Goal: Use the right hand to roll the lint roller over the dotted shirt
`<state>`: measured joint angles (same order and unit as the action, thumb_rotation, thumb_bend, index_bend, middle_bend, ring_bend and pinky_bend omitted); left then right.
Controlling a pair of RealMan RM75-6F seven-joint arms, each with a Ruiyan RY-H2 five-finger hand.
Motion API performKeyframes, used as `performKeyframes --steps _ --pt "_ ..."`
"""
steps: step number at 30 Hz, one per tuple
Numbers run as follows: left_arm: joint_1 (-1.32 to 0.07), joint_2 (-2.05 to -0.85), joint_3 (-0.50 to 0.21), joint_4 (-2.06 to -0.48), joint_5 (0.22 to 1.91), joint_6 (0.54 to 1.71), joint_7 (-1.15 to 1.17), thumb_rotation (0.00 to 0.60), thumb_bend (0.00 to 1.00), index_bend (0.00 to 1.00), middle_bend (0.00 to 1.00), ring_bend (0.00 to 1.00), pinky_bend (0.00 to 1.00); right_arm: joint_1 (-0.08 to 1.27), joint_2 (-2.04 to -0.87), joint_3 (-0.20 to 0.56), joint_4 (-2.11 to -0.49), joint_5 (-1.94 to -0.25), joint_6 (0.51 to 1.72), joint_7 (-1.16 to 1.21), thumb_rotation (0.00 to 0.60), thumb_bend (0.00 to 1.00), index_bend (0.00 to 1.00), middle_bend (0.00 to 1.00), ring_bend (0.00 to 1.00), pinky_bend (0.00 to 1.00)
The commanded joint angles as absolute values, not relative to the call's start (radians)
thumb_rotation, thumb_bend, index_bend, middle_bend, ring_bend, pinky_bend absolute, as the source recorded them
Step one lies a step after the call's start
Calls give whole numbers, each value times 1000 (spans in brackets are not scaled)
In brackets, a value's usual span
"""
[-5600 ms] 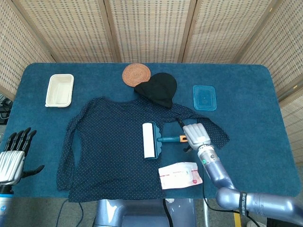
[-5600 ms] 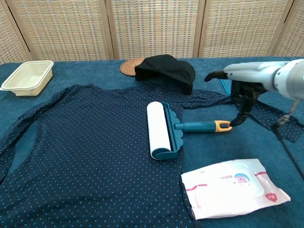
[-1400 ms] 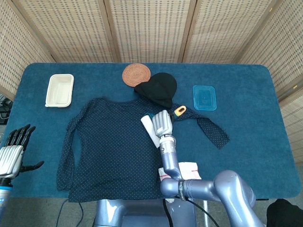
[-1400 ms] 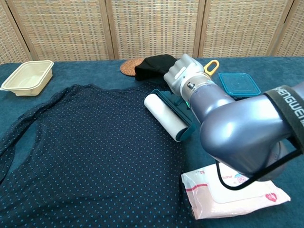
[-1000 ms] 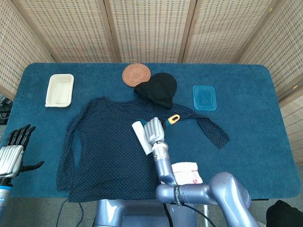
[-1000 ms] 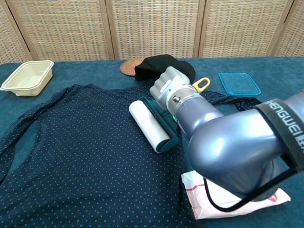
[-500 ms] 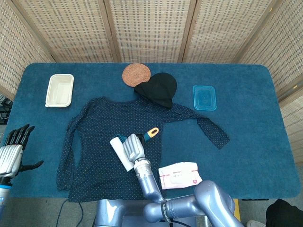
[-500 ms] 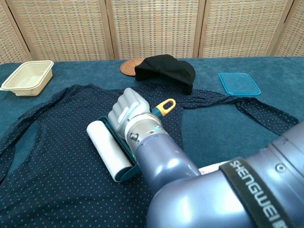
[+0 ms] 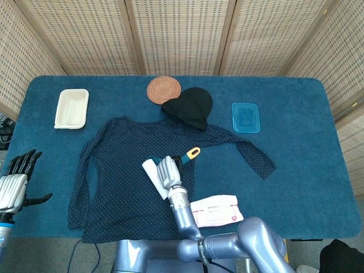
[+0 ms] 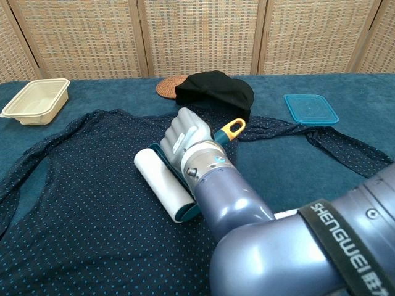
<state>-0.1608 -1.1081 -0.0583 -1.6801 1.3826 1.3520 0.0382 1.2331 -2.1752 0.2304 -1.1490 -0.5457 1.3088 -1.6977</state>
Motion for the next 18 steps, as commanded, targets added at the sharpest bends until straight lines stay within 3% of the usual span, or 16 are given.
performKeyframes --steps 1,8,18 --pt "-161 -1108 -59 -1681 1382 1352 40 600 0 0 0 0 0 1211 -2148 223 -1148 -549 1312 -1704 600 913 729 1000 1000 1000" --pt "-161 -1109 -58 -1685 1382 1354 44 600 0 0 0 0 0 1171 -2089 244 -1115 -527 1315 -1710 600 910 729 1000 1000 1000" --pt "-162 -1107 -58 -1683 1381 1349 36 600 0 0 0 0 0 1178 -2120 259 -1129 -534 1308 -1743 600 909 728 1000 1000 1000"
